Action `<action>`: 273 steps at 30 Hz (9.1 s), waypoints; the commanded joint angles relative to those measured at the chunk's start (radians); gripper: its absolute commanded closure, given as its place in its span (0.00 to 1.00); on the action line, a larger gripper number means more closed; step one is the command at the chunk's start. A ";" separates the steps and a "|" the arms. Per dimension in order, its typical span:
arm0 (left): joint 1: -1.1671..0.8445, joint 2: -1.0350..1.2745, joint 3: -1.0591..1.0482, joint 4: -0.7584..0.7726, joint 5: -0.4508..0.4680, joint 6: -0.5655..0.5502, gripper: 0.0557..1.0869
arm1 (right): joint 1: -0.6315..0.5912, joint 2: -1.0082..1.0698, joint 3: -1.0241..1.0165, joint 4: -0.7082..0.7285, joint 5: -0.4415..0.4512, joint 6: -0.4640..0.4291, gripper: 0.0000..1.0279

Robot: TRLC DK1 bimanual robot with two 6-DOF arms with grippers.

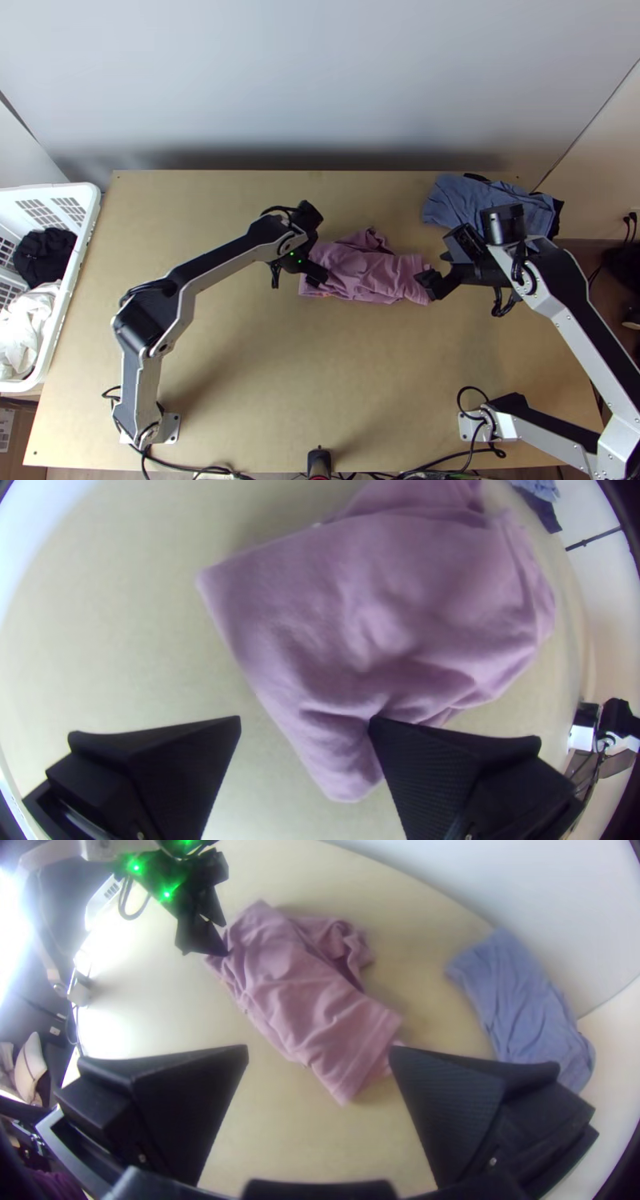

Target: Fold the t-shirt

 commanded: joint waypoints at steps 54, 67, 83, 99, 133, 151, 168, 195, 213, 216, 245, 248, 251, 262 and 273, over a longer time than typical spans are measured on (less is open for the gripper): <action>0.283 -0.237 -0.101 -0.086 0.159 -0.004 0.07 | 0.569 0.414 -0.039 0.437 0.183 -0.161 0.04; 0.318 -0.303 -0.184 -0.077 0.159 -0.004 0.07 | 0.520 0.437 -0.222 0.736 0.292 -0.321 0.04; 0.307 -0.268 -0.155 -0.074 0.159 -0.004 0.07 | 0.450 0.566 -0.173 0.825 0.312 -0.345 0.04; 0.301 -0.251 -0.138 -0.074 0.160 -0.004 0.07 | 0.393 0.598 -0.032 0.803 0.321 -0.301 0.97; 0.309 -0.342 -0.212 -0.084 0.159 0.002 0.07 | -0.306 0.232 0.226 0.708 0.309 -0.357 0.97; 0.344 -0.486 -0.374 -0.071 0.159 0.004 0.07 | -0.530 0.508 0.459 0.673 0.139 -0.334 0.97; 0.372 -0.538 -0.425 -0.068 0.159 0.002 0.07 | -0.541 0.600 0.333 0.727 0.137 -0.313 0.97; 0.370 -0.532 -0.388 -0.069 0.162 0.005 0.07 | -0.593 0.554 -0.030 0.806 0.137 -0.308 0.05; 0.370 -0.559 -0.419 -0.063 0.171 0.004 0.07 | -0.441 0.465 0.314 0.606 0.065 -0.132 0.05; 0.370 -0.573 -0.446 -0.063 0.171 0.005 0.07 | -0.437 0.578 0.303 0.618 0.065 -0.138 0.05; 0.355 -0.615 -0.442 -0.086 0.177 0.007 0.07 | -0.432 0.367 0.053 0.510 0.042 -0.163 0.05; 0.349 -0.642 -0.465 -0.086 0.179 0.007 0.07 | -0.452 0.347 0.090 0.478 0.040 -0.170 0.05; 0.346 -0.673 -0.488 -0.086 0.180 0.007 0.07 | -0.464 0.321 0.125 0.441 0.040 -0.169 0.05; 0.347 -0.774 -0.512 -0.115 0.199 0.001 0.07 | -0.520 0.187 0.148 0.357 0.040 -0.153 0.05; 0.416 -1.133 -0.620 0.051 0.105 -0.001 0.06 | -0.489 -0.499 -0.058 0.228 0.099 -0.022 0.05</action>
